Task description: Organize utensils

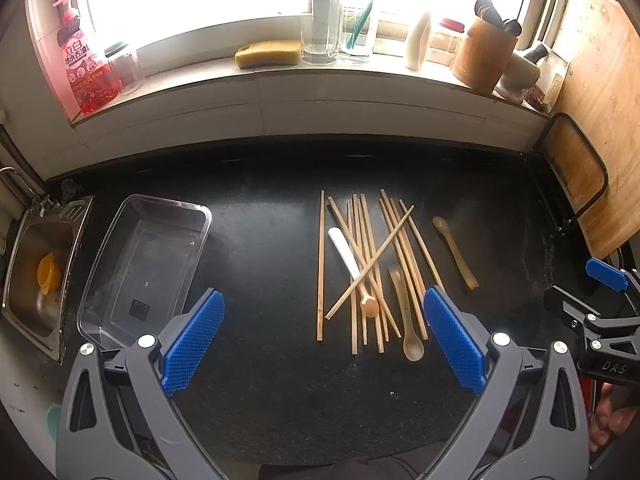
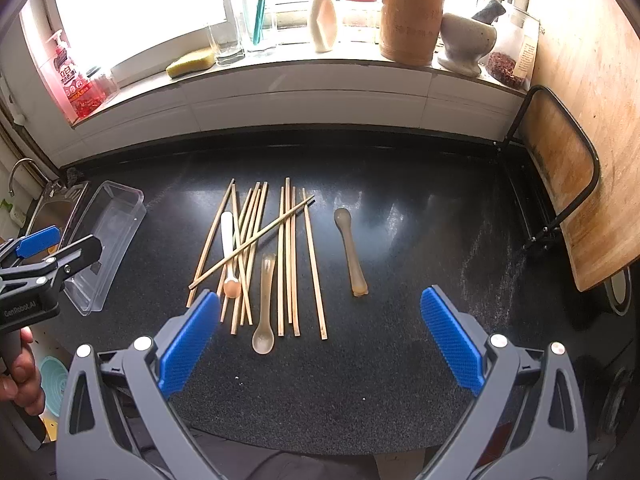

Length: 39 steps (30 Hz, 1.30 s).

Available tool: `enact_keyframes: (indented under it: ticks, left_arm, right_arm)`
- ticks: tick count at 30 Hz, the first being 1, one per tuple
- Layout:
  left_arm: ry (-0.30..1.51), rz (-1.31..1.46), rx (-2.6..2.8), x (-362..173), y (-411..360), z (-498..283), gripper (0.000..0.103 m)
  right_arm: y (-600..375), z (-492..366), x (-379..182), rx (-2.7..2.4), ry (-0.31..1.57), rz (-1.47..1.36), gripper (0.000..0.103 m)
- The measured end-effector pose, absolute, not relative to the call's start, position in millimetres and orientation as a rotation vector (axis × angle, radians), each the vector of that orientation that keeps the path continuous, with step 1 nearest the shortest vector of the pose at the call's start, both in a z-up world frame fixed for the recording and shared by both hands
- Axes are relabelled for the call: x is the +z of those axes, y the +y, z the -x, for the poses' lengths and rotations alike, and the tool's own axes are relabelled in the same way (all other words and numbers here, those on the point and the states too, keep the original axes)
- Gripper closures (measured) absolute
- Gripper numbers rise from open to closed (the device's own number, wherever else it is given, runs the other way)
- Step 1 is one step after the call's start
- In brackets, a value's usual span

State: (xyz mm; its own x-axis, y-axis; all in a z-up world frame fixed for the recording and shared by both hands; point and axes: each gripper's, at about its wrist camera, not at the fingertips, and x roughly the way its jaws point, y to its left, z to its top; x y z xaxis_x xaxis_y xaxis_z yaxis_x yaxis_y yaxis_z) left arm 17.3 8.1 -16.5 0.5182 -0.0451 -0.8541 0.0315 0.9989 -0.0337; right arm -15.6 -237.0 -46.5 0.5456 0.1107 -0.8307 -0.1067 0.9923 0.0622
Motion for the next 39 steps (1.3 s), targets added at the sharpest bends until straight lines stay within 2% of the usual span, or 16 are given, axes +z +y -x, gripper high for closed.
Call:
enact_keyframes:
  ticks: [39]
  left_arm:
    - [1.040, 0.031, -0.045, -20.1, 11.3, -23.8, 0.005]
  right_arm:
    - [-236.4, 12.5, -46.7, 0.132, 0.992, -0.004, 0.005]
